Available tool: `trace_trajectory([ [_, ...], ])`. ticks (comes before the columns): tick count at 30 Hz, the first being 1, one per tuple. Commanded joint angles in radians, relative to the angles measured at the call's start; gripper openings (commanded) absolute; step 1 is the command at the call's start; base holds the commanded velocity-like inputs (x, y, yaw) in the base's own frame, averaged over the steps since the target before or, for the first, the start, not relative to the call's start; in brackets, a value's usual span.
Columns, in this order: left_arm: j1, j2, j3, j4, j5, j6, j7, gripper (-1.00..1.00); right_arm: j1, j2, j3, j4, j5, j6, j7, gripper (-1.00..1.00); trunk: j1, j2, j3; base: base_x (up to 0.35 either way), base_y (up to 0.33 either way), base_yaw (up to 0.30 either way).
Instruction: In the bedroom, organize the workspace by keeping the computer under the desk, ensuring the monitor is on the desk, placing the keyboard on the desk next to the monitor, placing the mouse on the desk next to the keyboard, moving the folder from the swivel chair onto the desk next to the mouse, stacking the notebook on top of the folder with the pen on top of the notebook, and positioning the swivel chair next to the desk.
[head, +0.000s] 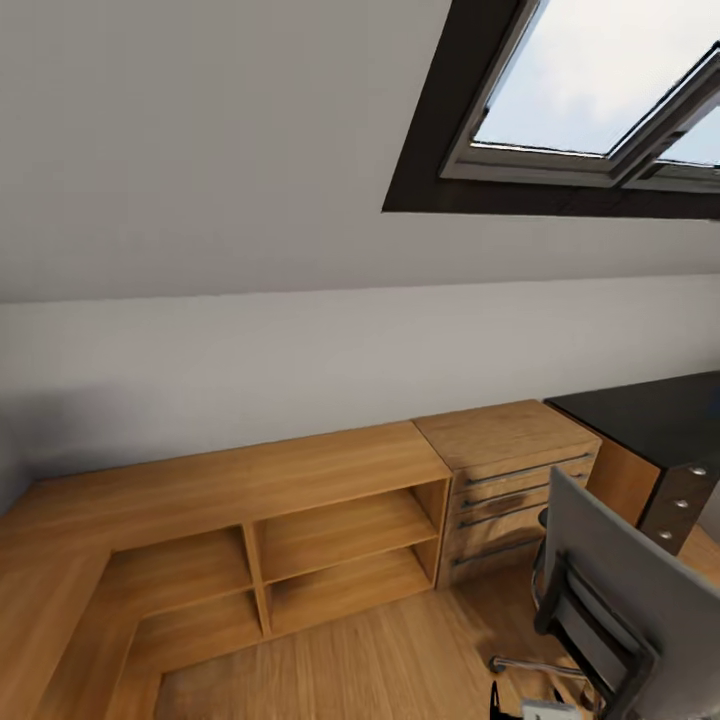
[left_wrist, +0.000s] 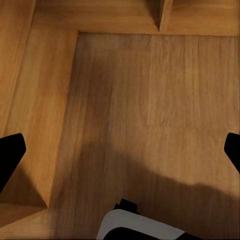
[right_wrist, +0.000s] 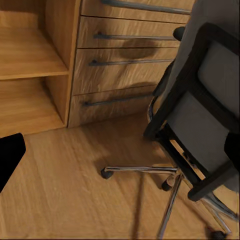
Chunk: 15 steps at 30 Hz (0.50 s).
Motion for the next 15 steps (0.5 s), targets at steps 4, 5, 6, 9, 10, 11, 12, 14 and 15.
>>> trace_trajectory([
  [4, 0.001, 0.001, -0.009, -0.001, 0.007, -0.002, 0.008, 1.0, 0.0, 0.001, -0.002, 0.0, -0.004, 0.014, 0.002, 1.0, 0.0, -0.001, -0.006, -0.259, 0.005, -0.135],
  [5, 0.001, 0.001, -0.009, -0.001, 0.007, -0.002, 0.008, 1.0, 0.0, 0.001, -0.003, 0.0, -0.004, 0.017, 0.003, 1.0, 0.0, -0.001, -0.007, -0.166, 0.002, -0.129],
  [6, 0.001, 0.001, -0.009, -0.001, 0.007, -0.002, 0.008, 1.0, 0.0, 0.001, -0.004, 0.0, -0.004, 0.018, 0.004, 1.0, 0.0, -0.001, -0.009, -0.133, 0.002, -0.128],
  [9, 0.001, 0.001, -0.009, -0.001, 0.007, -0.002, 0.008, 1.0, 0.0, 0.001, -0.005, 0.0, -0.004, 0.022, 0.006, 1.0, 0.0, -0.001, -0.013, -0.086, 0.001, -0.127],
  [10, 0.001, 0.001, -0.009, -0.001, 0.007, -0.002, 0.008, 1.0, 0.0, 0.001, -0.006, 0.0, -0.004, 0.022, 0.006, 1.0, 0.0, -0.001, -0.014, -0.054, 0.001, -0.126],
  [11, 0.001, 0.001, -0.009, -0.001, 0.007, -0.002, 0.008, 1.0, 0.0, 0.001, -0.006, 0.0, -0.004, 0.023, 0.006, 1.0, 0.0, -0.001, -0.016, -0.044, 0.001, -0.125],
  [12, 0.001, 0.001, -0.009, -0.001, 0.007, -0.003, 0.008, 1.0, 0.0, 0.001, -0.006, 0.0, -0.004, 0.023, 0.006, 1.0, 0.0, -0.001, -0.017, -0.035, 0.0, -0.125],
  [14, 0.001, 0.001, -0.009, -0.001, 0.007, -0.003, 0.008, 1.0, 0.0, 0.001, -0.006, 0.0, -0.004, 0.024, 0.007, 1.0, 0.0, -0.001, -0.02, -0.025, 0.0, -0.125],
  [15, 0.001, 0.001, -0.009, -0.001, 0.007, -0.003, 0.008, 1.0, 0.0, 0.001, -0.006, 0.0, -0.004, 0.024, 0.007, 1.0, 0.0, -0.001, -0.021, -0.018, 0.0, -0.125],
])
